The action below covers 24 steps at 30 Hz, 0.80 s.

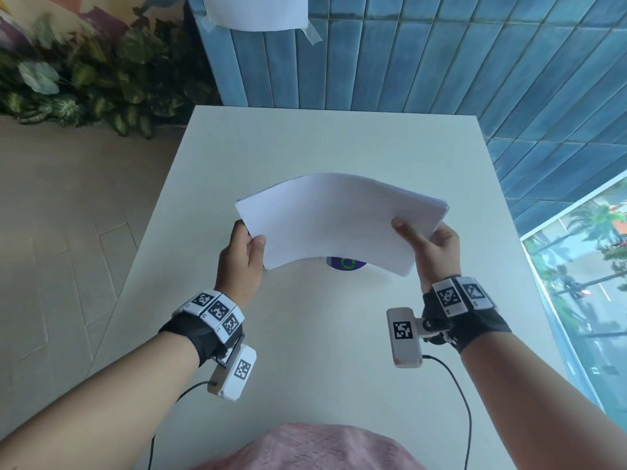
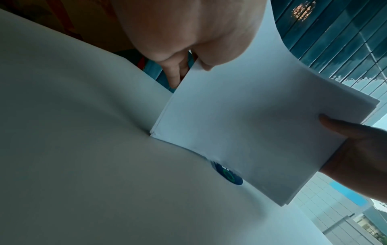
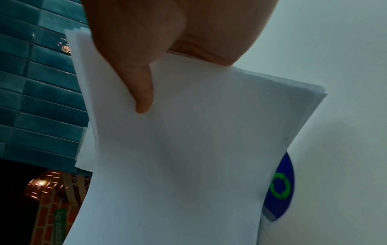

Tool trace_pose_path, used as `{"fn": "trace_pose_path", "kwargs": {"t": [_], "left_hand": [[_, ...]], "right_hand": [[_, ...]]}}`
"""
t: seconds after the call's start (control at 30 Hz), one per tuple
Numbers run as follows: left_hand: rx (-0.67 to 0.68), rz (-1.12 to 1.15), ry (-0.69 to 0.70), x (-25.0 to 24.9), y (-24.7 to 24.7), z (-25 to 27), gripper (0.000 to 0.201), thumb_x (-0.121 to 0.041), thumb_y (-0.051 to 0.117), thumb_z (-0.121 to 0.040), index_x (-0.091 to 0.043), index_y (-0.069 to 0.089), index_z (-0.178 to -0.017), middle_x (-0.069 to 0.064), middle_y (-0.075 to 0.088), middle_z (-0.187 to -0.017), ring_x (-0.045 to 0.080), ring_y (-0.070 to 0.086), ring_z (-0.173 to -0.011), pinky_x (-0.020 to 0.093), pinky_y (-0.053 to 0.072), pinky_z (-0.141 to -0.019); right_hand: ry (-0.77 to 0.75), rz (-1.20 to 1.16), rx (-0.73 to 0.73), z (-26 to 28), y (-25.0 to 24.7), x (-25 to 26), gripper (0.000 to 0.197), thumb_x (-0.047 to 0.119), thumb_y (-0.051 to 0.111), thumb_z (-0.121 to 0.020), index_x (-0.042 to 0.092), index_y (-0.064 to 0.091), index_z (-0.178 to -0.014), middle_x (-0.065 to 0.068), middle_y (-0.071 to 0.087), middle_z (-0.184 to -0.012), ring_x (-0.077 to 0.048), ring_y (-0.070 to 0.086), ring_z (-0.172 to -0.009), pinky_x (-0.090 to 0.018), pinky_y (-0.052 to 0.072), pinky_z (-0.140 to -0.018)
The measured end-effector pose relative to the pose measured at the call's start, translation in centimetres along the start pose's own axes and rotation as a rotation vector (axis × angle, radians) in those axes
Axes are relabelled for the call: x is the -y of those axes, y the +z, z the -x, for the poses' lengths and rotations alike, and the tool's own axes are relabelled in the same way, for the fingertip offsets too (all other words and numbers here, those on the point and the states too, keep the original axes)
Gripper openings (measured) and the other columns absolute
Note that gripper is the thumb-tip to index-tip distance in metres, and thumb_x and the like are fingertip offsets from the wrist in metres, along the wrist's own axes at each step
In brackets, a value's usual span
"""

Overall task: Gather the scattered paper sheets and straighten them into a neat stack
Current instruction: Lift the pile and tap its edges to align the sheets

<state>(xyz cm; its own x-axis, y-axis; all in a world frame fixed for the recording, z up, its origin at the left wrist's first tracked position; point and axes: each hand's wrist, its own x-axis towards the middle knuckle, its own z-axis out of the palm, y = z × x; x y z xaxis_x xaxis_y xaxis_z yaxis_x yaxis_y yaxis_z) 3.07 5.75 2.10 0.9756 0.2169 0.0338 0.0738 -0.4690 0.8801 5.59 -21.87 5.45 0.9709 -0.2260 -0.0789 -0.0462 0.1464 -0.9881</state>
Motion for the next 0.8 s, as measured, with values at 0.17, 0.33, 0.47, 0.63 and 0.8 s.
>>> {"fn": "trace_pose_path", "kwargs": {"t": [0.17,0.33,0.47,0.63,0.8], "left_hand": [[-0.009,0.155,-0.053,-1.0,-0.2,0.6,0.037,-0.016,0.064,-0.076,-0.023,0.046,-0.108,-0.004,0.068,-0.110,0.014,0.066,-0.104,0.045,0.051,-0.096],[-0.095,0.298,0.062,-3.8,-0.5,-0.8,0.053,-0.010,0.072,-0.073,-0.022,0.041,-0.114,0.005,0.061,-0.115,0.022,0.061,-0.109,0.043,0.046,-0.102],[-0.173,0.246,0.077,-4.9,-0.4,-1.6,0.033,-0.025,0.064,-0.083,-0.041,0.043,-0.103,-0.002,0.058,-0.102,0.016,0.059,-0.095,0.042,0.050,-0.092],[-0.126,0.263,0.070,-4.4,0.3,-1.7,0.034,-0.011,0.061,-0.089,-0.014,0.045,-0.119,-0.002,0.060,-0.113,0.002,0.060,-0.102,0.023,0.045,-0.095],[-0.112,0.241,0.038,-3.8,0.6,-1.8,0.026,-0.021,0.059,-0.087,-0.019,0.049,-0.112,-0.009,0.063,-0.107,0.012,0.062,-0.103,0.039,0.048,-0.099]], "right_hand": [[0.028,0.056,-0.032,0.4,-0.8,-0.2,0.017,0.018,0.080,-0.065,0.015,0.070,-0.079,0.003,0.073,-0.079,-0.014,0.068,-0.074,-0.028,0.052,-0.068],[0.006,0.104,-0.004,0.0,-1.2,0.3,0.030,0.014,0.082,-0.065,0.021,0.070,-0.092,-0.002,0.074,-0.096,-0.015,0.070,-0.086,-0.027,0.055,-0.073],[-0.028,0.179,-0.048,-0.7,-0.9,0.9,0.025,0.007,0.080,-0.070,0.017,0.068,-0.090,-0.001,0.072,-0.089,-0.019,0.069,-0.081,-0.036,0.056,-0.076],[-0.032,0.225,-0.092,-0.8,-0.6,0.5,0.019,0.008,0.079,-0.072,0.010,0.069,-0.088,-0.001,0.071,-0.083,-0.020,0.067,-0.076,-0.035,0.055,-0.073],[-0.043,0.232,-0.069,-0.8,-0.4,0.5,0.017,0.010,0.079,-0.071,0.017,0.068,-0.081,0.000,0.071,-0.081,-0.017,0.067,-0.074,-0.033,0.054,-0.071]]}}
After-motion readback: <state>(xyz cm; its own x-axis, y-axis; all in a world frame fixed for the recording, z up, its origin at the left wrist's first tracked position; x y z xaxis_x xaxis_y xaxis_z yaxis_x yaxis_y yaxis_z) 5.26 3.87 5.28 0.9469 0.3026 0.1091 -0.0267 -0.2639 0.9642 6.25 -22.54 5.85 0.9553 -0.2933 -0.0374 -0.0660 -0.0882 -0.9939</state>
